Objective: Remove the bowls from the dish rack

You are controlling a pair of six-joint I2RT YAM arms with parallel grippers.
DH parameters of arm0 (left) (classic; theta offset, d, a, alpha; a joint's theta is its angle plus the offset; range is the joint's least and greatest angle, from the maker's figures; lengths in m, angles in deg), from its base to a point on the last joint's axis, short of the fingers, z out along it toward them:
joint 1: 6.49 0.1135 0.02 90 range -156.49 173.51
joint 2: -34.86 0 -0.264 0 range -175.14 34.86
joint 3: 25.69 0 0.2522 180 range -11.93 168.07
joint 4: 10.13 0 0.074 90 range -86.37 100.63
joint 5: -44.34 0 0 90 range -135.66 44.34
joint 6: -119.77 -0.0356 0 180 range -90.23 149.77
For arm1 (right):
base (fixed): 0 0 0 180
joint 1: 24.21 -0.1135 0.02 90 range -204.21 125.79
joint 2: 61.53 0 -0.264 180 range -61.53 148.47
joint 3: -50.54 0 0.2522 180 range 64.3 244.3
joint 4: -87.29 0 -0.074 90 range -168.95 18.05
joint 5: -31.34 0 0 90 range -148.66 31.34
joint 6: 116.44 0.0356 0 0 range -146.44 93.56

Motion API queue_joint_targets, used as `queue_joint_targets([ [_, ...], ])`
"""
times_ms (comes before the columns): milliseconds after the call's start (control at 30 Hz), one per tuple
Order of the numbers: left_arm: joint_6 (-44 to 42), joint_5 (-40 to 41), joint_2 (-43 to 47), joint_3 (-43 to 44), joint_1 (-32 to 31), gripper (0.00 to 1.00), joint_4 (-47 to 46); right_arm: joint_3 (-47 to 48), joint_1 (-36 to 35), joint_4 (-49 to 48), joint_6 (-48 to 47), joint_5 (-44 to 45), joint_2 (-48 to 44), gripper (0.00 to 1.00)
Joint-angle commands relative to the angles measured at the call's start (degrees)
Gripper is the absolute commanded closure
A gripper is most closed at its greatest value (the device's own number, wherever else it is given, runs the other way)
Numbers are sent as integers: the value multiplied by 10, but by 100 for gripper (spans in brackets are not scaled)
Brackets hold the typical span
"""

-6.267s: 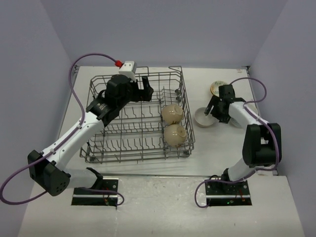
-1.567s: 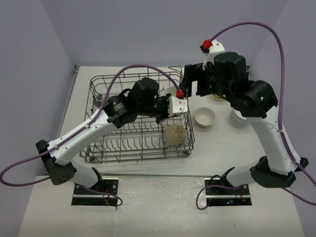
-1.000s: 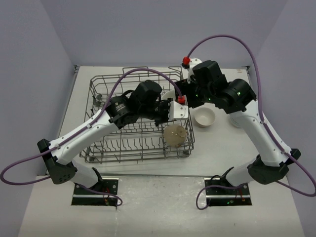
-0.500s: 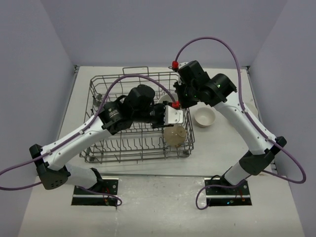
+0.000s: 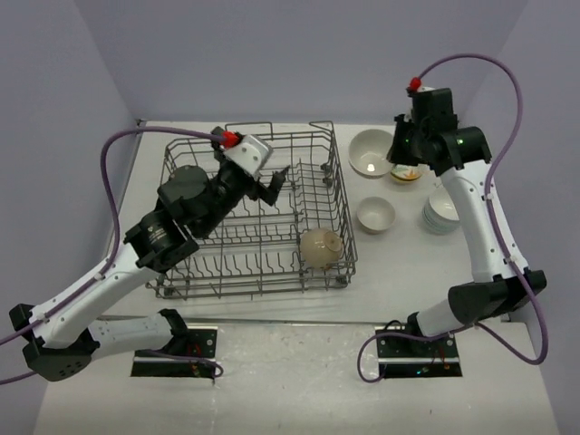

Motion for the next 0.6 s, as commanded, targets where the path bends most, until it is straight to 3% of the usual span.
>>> queue_joint_targets([
  [0, 178, 181, -19, 19, 63, 0, 10, -55, 80, -88, 23, -25, -38, 100],
  [33, 249, 165, -24, 24, 87, 0, 33, -110, 110, -129, 28, -14, -49, 100],
  [67, 273, 151, -25, 21, 125, 0, 49, -136, 124, -151, 35, -9, -55, 100],
  [133, 303, 135, -14, 1, 138, 0, 63, -226, 155, -230, 62, -4, -71, 100],
  [433, 284, 88, 45, -24, 140, 0, 88, -390, 167, -372, 110, -49, -36, 100],
  [567, 281, 81, 56, -45, 139, 0, 84, -421, 167, -400, 117, -56, -24, 100],
])
